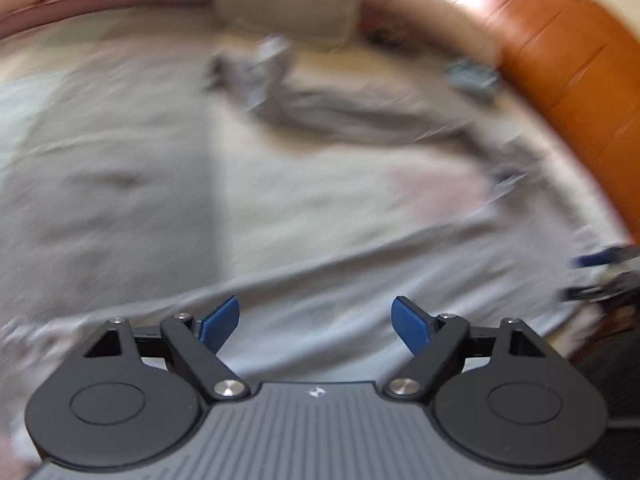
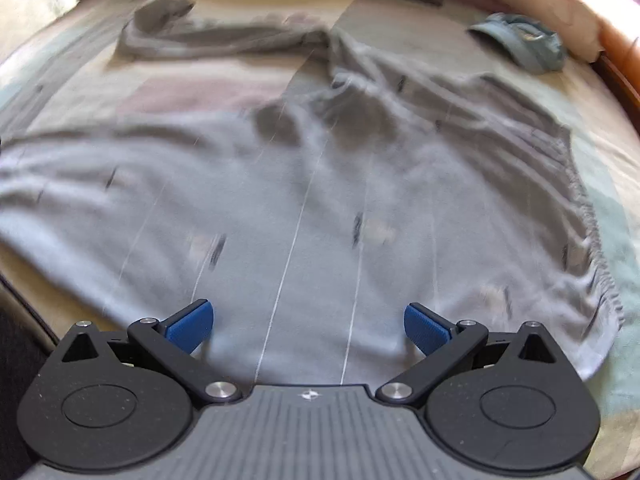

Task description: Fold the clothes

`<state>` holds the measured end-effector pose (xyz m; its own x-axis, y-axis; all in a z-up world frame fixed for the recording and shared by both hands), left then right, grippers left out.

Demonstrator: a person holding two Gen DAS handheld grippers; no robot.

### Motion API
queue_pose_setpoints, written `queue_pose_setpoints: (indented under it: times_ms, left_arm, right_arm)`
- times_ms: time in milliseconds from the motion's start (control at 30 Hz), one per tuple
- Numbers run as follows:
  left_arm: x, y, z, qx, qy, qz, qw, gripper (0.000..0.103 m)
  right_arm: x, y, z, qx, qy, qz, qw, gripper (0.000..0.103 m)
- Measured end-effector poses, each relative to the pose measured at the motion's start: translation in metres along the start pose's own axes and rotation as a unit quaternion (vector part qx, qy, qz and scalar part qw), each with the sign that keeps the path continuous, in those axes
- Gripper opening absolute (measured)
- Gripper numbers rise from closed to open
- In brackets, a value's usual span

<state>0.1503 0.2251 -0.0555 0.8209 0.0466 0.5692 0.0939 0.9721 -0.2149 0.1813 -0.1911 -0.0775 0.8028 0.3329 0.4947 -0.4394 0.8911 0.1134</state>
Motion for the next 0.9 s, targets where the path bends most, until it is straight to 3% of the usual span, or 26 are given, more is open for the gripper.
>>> queue_pose_setpoints:
  times_ms: [167, 333, 433, 567, 667, 900]
  left_arm:
    - [0.013, -0.03, -0.013, -0.133, 0.008, 0.017, 0.991, 0.082]
    - [0.009, -0.063, -0.033, -0.146, 0.037, -0.015, 0.9885, 0.082]
    - [0.006, -0.072, -0.041, -0.132, 0.045, -0.014, 0.9901, 0.083]
    - [-0.004, -0.073, -0.055, -0.079, 0.074, 0.013, 0.9941, 0.083]
    - [-0.008, -0.073, -0.053, -0.052, 0.067, 0.044, 0.9954, 0.084]
    - [0.004, -0.091, -0.059, 0.029, 0.06, 0.068, 0.9954, 0.084]
  right_arm:
    - [0.014, -0.005, -0.004, -0.016, -0.03, -0.001, 0.999, 0.103]
    - [0.015, -0.019, -0.003, -0.041, -0.039, 0.012, 0.998, 0.103]
    - [0.014, -0.035, 0.0, -0.045, -0.042, 0.012, 0.998, 0.103]
    - [-0.005, -0.068, 0.0, -0.026, -0.034, -0.034, 0.999, 0.103]
    - [-0.024, -0.099, 0.011, -0.001, -0.029, -0.085, 0.996, 0.103]
    - [-0.029, -0.147, 0.019, 0.012, -0.042, -0.086, 0.995, 0.103]
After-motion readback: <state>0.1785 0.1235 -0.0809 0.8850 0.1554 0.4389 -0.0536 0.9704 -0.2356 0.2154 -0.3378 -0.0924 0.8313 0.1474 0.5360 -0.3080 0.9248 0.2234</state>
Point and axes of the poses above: each gripper's, at about its wrist camera, not at the fingertips, and z roughly against the way its jaws point, y to its left, x to its top, the point moved 2 cm from there along -z, roughly the way its jaws point, and after that the axes turned 9 degrees about x, right-handed, at the moved point
